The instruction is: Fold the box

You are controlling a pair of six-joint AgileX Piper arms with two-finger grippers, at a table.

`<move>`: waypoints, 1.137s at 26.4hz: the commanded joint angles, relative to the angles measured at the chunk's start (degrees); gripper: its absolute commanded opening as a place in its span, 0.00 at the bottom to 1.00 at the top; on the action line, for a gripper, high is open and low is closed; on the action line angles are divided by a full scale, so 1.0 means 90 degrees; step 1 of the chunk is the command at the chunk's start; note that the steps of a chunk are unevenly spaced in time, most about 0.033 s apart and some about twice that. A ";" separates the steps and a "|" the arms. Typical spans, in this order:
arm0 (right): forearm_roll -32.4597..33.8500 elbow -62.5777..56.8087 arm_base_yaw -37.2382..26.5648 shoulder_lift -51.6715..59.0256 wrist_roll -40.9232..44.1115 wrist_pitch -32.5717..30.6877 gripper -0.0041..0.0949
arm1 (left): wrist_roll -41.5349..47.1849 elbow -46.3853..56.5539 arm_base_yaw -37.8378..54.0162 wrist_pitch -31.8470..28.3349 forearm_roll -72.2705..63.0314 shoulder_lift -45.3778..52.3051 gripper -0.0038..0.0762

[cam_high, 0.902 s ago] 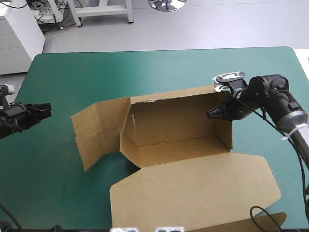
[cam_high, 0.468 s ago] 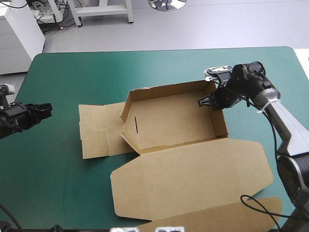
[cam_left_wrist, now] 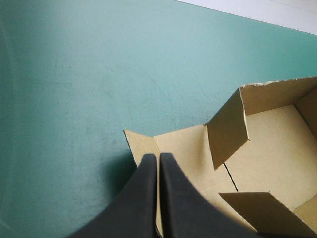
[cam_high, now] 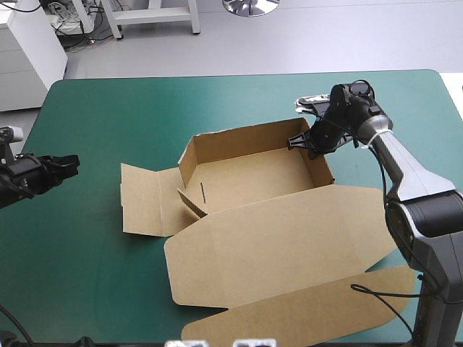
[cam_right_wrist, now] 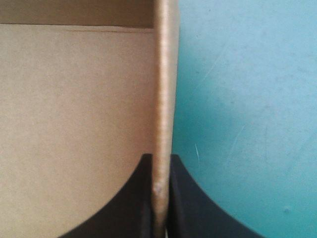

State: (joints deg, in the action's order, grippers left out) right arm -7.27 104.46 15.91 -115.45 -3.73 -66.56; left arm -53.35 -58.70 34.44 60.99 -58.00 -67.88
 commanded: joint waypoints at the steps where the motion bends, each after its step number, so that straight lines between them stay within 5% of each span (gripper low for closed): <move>1: -0.0158 0.0454 -0.0034 0.0200 -0.0163 0.0163 0.10 | -0.0023 -0.0202 -0.0040 -0.0053 -0.0443 0.0100 0.05; 11: -0.0028 0.1122 -0.0034 0.0230 -0.0130 -0.0589 0.67 | -0.0023 -0.0202 -0.0040 -0.0065 -0.0443 0.0100 0.04; 30: -0.0002 -0.0208 -0.0009 0.0963 -0.0293 -0.0549 0.70 | 0.0002 -0.0202 -0.0040 -0.0010 -0.0443 0.0100 0.04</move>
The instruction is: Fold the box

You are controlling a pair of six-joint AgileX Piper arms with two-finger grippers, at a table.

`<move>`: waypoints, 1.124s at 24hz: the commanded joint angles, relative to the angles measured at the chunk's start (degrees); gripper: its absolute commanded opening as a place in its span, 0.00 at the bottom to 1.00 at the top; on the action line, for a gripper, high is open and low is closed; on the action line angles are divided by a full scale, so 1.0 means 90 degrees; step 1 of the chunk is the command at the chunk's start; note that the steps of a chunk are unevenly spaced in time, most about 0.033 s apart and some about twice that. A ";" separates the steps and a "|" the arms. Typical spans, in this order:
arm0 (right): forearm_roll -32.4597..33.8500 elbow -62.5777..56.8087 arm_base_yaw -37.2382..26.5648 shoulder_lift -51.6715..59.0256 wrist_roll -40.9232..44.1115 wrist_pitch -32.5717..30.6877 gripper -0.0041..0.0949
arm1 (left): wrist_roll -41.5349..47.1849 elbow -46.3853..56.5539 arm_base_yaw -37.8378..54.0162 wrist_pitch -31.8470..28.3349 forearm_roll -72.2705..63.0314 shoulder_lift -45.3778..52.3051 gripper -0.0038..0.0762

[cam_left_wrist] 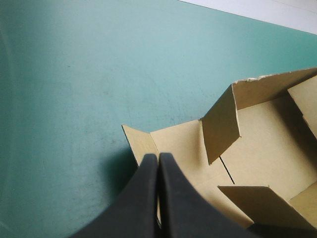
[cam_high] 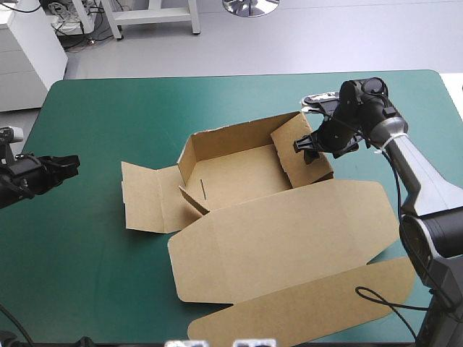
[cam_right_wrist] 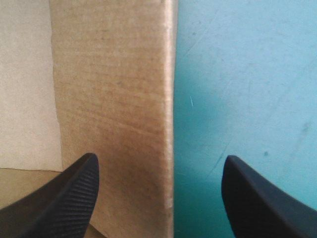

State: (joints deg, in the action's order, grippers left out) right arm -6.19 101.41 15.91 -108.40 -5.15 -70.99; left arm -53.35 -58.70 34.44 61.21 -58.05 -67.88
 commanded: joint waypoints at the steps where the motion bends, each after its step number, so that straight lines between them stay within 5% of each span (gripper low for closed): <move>1: -0.0165 0.0126 -0.0009 0.0024 -0.0203 -0.0073 0.70 | 0.0002 -0.0202 -0.0040 -0.0034 -0.0438 0.0100 0.04; 7: -0.0305 0.0117 -0.0009 -0.0300 -0.0245 -0.0087 0.66 | 0.0002 -0.0202 -0.0040 -0.0058 -0.0438 0.0100 0.04; 9: -0.0288 0.0117 -0.0009 -0.0300 -0.0340 -0.0087 0.42 | 0.0017 -0.0202 -0.0040 -0.0131 -0.0438 0.0100 0.04; 10: -0.0303 0.0117 -0.0009 -0.0283 -0.0507 -0.0096 0.17 | 0.0101 -0.0202 -0.0040 -0.0213 -0.0438 0.0100 0.04; 11: -0.0303 0.0117 -0.0009 -0.0257 -0.0581 -0.0096 0.03 | 0.0144 -0.0202 -0.0040 -0.0257 -0.0438 0.0100 0.04; 27: -0.0674 0.0117 -0.1230 0.1704 -0.1579 -0.0110 0.02 | 0.0237 -0.0202 -0.0040 -0.0795 -0.0627 -0.0364 0.04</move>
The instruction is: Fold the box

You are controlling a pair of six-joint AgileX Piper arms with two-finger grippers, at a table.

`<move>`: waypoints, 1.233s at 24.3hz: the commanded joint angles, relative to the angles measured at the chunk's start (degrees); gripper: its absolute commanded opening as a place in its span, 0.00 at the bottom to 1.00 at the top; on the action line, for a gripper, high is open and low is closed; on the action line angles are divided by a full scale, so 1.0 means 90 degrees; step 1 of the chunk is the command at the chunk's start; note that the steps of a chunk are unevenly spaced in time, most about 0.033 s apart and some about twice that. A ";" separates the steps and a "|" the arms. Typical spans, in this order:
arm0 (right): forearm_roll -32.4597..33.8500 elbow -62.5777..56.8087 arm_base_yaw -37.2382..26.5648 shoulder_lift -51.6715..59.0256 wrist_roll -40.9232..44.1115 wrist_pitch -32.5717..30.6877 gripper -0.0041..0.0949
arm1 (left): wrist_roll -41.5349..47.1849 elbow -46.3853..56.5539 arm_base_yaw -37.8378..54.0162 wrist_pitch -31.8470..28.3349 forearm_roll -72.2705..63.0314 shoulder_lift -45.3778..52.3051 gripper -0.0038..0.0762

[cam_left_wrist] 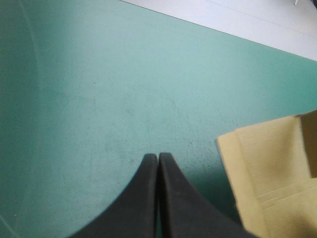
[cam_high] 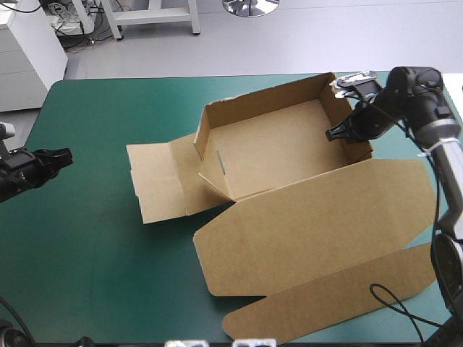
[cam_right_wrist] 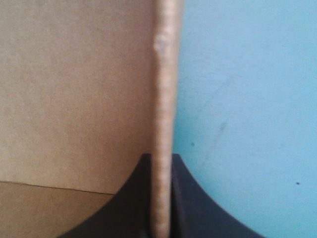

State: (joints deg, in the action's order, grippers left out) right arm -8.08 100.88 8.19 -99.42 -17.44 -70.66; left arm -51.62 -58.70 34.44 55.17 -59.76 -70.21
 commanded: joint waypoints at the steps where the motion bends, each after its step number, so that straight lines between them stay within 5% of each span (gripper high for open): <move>1: -0.0679 0.0175 -0.0494 0.0828 -0.0331 -0.0146 0.02 | 0.0045 -0.0202 -0.0040 -0.0124 -0.0462 -0.0239 0.04; 7: -0.2486 0.0175 -0.1236 0.1562 -0.0888 -0.0134 0.02 | -0.0222 -0.0202 -0.0040 0.0298 -0.0795 -0.1091 0.04; 12: -0.3427 0.0175 -0.1122 0.1913 -0.1116 -0.0134 0.02 | -0.0358 -0.0202 -0.0163 0.1195 -0.1466 -0.2170 0.04; 20: -0.3535 0.0175 -0.0481 0.1387 -0.1106 0.0061 0.02 | -0.0670 -0.0229 -0.1741 0.1821 -0.1808 -0.2522 0.04; 30: -0.3429 0.0175 -0.0164 0.0465 -0.0974 0.0598 0.02 | -0.0344 -0.0229 -0.2177 0.2122 -0.3015 -0.2346 0.04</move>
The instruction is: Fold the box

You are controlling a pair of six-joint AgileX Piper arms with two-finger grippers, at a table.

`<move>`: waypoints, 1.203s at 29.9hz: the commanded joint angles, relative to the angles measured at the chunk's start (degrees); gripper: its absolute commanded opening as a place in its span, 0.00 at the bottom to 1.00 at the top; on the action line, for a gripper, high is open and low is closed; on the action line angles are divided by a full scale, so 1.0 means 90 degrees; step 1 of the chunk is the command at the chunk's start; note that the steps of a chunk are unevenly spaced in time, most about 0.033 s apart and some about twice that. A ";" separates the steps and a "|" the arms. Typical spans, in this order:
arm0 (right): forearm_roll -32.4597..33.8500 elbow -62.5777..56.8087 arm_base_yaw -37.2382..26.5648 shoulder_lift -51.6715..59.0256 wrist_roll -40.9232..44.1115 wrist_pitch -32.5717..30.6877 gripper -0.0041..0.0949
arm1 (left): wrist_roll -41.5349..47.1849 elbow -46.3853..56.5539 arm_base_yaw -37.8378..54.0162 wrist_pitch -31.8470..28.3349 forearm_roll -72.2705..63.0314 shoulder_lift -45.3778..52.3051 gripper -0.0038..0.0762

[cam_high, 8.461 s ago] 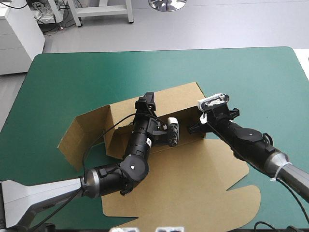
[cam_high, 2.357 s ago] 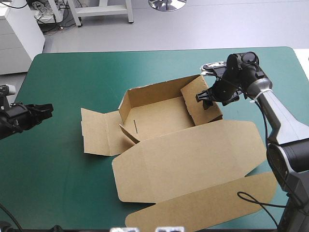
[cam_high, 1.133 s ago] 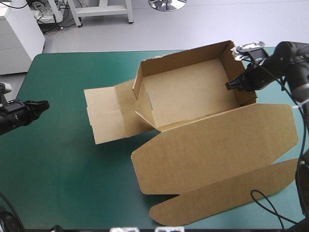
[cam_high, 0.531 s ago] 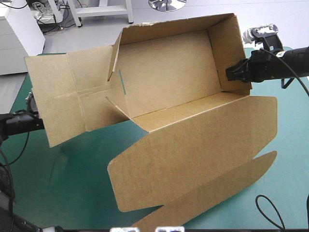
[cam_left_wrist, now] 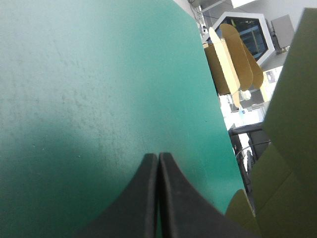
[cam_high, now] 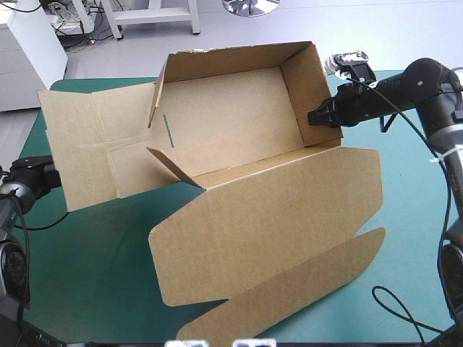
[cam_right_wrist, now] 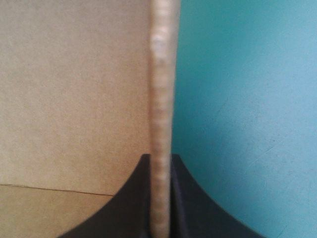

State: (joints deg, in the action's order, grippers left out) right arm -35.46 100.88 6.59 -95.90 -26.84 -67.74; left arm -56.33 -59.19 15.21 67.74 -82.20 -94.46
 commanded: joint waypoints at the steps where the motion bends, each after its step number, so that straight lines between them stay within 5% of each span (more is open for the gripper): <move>1: -0.0374 0.0175 0.0014 0.0026 0.0070 0.0273 0.02 | 0.0230 -0.0174 -0.0040 0.0726 -0.0522 0.0379 0.04; 10: -0.0346 0.0175 0.0026 -0.0310 0.0083 0.0273 0.03 | 0.0375 -0.0174 -0.0261 0.0726 -0.0645 0.0576 0.04; 16: 0.0499 0.0175 0.0373 -0.0315 0.0387 0.0371 0.03 | 0.0438 -0.0238 -0.0571 0.0641 -0.0795 0.0576 0.03; 24: 0.1578 0.0175 0.0976 -0.0315 0.0941 0.0690 0.03 | 0.0857 -0.0298 -0.0739 -0.0513 -0.0405 0.0898 0.03; 36: 0.1896 0.0175 0.1276 -0.0315 0.1285 0.0854 0.03 | 0.2687 -0.0298 -0.1077 -0.1992 0.2391 0.1762 0.03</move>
State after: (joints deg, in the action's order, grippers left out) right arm -17.06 100.88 17.90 -101.58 -16.46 -62.58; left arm -35.54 -60.14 6.00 50.87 -60.37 -82.42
